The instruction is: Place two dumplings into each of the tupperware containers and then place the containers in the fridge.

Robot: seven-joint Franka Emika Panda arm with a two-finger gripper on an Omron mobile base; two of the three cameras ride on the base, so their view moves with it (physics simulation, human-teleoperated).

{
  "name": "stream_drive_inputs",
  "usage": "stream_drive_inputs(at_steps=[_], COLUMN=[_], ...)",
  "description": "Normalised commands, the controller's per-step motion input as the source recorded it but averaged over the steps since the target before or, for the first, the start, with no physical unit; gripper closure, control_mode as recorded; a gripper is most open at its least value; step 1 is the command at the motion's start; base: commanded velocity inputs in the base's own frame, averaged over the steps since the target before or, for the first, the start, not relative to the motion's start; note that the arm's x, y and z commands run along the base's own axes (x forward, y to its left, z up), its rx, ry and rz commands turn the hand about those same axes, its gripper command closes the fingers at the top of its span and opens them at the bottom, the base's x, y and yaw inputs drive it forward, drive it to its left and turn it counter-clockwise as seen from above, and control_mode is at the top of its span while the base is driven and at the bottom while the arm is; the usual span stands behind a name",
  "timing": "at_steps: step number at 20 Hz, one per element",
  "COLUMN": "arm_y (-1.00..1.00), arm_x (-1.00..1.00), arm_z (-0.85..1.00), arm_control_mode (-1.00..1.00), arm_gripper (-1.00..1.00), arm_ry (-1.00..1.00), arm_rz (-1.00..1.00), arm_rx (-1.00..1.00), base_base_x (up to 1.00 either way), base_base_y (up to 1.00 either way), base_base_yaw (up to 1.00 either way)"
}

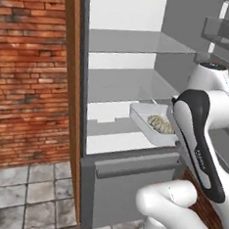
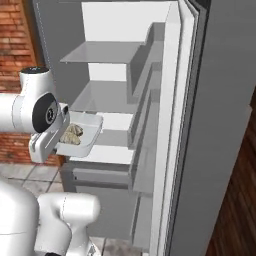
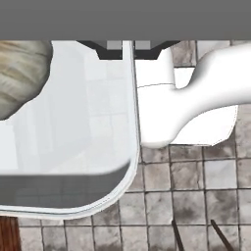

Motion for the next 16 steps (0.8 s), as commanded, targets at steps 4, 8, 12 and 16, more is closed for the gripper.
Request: stream_drive_inputs(at_steps=[4,8,12,16], arm_y=[0.00,0.00,0.00,0.00], arm_x=[0.00,0.00,0.00,0.00], arm_z=[0.00,0.00,0.00,0.00], arm_control_mode=[1.00,1.00,1.00,1.00], arm_gripper=[1.00,1.00,1.00,1.00], arm_ry=[0.00,0.00,0.00,0.00], arm_rz=[0.00,0.00,0.00,0.00], arm_rx=[0.00,0.00,0.00,0.00], base_base_x=[0.92,0.75,0.53,0.33], base_base_y=[-0.21,-0.37,-0.37,-0.21], base_base_yaw=[0.00,0.00,0.00,0.00])
